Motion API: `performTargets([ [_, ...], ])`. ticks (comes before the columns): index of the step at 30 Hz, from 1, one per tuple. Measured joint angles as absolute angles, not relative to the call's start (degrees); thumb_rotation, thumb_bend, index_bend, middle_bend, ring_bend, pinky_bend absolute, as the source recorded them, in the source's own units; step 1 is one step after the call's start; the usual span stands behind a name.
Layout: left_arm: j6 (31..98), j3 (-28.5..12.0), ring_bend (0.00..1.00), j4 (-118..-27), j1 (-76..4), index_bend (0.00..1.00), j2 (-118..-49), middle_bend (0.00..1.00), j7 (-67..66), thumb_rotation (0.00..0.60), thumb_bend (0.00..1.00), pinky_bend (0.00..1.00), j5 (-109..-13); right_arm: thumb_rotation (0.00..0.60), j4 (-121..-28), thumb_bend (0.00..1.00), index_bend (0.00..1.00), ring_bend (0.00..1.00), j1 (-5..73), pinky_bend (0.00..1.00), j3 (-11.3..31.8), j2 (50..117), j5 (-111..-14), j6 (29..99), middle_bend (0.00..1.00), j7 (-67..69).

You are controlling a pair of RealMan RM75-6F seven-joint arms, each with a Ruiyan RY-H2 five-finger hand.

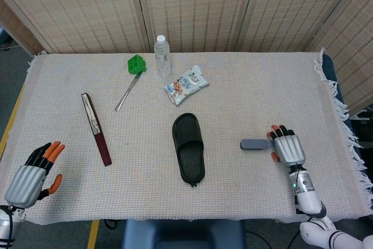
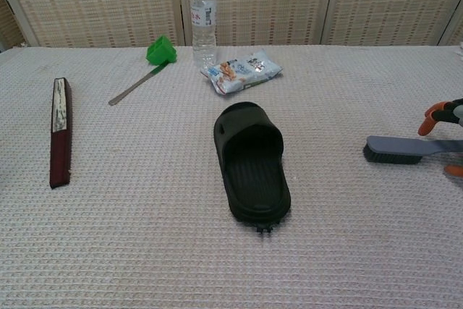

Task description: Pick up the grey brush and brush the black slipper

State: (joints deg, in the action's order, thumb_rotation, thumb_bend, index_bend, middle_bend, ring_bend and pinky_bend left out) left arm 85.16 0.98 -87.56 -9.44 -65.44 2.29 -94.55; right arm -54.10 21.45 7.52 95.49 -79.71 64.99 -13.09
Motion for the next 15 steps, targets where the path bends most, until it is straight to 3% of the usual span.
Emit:
performTargets([
  [7, 85.0, 1.2, 0.0, -87.4, -9.6, 0.0, -65.4, 0.0, 2.6, 0.6, 0.48, 0.11, -94.9, 0.6, -51.2, 0.13, 0.5, 0.38, 21.2, 0.57, 7.9, 98.2, -78.9, 66.8, 0.34, -12.8],
  [15, 85.2, 1.5, 0.0, -87.6, -9.6, 0.0, -65.3, 0.0, 2.9, 0.6, 0.48, 0.11, -95.6, 0.6, -50.5, 0.16, 0.55, 0.45, 21.6, 0.62, 8.8, 100.0, -78.0, 68.1, 0.38, -14.5],
])
